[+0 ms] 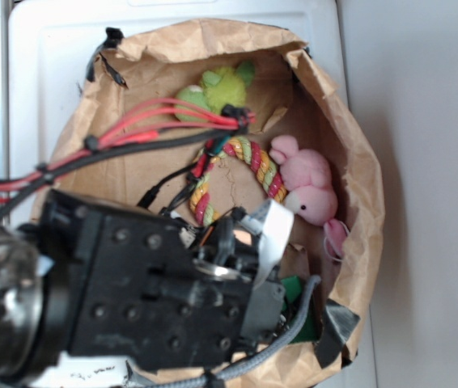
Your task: Grab the blue block.
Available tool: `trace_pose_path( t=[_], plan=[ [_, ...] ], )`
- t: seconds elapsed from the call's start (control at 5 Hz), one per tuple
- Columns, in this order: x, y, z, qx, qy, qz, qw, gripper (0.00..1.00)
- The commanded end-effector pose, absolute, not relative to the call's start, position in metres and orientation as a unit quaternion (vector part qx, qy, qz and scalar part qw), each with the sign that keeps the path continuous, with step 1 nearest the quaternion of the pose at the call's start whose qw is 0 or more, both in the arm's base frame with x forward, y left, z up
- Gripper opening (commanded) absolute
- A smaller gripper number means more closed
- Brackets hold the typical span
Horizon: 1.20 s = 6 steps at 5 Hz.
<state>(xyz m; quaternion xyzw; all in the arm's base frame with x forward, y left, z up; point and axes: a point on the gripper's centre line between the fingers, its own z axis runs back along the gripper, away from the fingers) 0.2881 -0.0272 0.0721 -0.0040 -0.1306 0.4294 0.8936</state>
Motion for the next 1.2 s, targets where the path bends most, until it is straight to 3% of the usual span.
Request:
trace_pose_path(
  t=[0.0,0.4,1.0],
  plan=[
    [0.282,-0.026,0.078,-0.025,-0.148,0.42,0.895,1.0],
    [0.265,-0.044,0.084,-0.05,-0.134,0.417,0.898,1.0],
    [0.269,-0.046,0.084,-0.05,-0.12,0.486,0.864,1.0]
  ],
)
